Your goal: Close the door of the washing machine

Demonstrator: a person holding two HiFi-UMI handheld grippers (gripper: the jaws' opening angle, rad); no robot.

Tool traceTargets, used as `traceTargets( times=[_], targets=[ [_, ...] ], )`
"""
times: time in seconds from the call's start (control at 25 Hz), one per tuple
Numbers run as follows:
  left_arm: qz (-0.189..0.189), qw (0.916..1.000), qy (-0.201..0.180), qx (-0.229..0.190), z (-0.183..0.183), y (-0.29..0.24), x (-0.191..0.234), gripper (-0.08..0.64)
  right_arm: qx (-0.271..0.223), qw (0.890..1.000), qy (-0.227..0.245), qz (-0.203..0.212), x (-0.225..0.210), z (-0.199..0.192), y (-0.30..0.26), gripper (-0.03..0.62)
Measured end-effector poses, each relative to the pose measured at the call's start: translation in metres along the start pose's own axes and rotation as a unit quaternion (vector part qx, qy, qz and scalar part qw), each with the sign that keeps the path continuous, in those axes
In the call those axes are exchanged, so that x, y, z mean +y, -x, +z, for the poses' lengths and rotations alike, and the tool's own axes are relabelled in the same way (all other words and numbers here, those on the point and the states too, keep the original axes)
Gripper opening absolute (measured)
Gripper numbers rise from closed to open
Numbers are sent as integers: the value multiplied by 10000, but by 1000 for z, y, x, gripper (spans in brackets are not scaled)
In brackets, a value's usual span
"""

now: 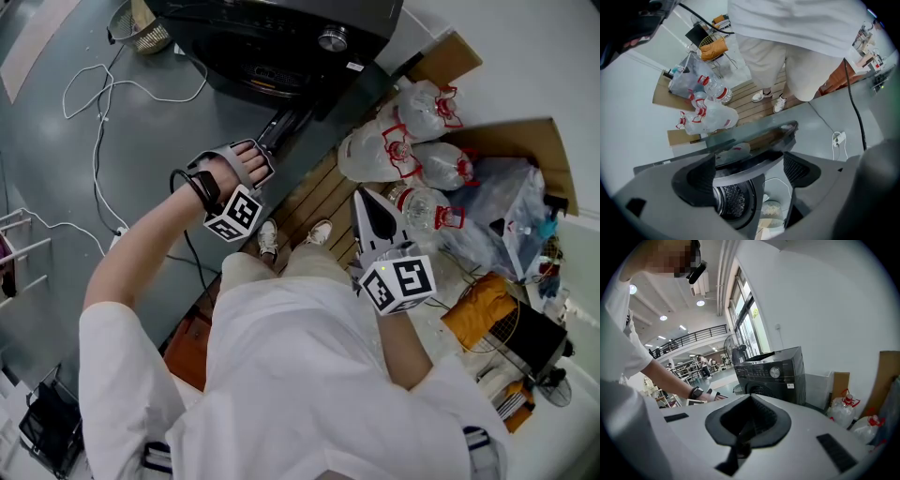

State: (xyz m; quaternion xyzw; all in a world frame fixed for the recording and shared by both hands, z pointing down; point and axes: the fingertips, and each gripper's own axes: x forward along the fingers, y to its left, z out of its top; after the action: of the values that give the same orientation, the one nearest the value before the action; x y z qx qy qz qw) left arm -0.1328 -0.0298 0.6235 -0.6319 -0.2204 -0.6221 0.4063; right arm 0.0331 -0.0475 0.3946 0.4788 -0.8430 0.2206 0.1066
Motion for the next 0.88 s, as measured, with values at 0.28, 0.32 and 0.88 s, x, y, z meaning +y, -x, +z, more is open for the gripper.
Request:
traceTargets(
  times=[0.28, 0.32, 0.88],
  targets=[
    [213, 9900, 1298, -501, -19, 8, 1, 434, 30, 10000, 4, -19, 9, -2, -8, -3],
    [322, 9833, 1665, -664, -23, 12, 6, 434, 33, 10000, 5, -16, 11, -3, -9, -3],
    [448, 8012, 5854, -1154, -137, -25, 2, 434, 180, 9997, 101, -161, 11, -3, -13, -3]
  ],
)
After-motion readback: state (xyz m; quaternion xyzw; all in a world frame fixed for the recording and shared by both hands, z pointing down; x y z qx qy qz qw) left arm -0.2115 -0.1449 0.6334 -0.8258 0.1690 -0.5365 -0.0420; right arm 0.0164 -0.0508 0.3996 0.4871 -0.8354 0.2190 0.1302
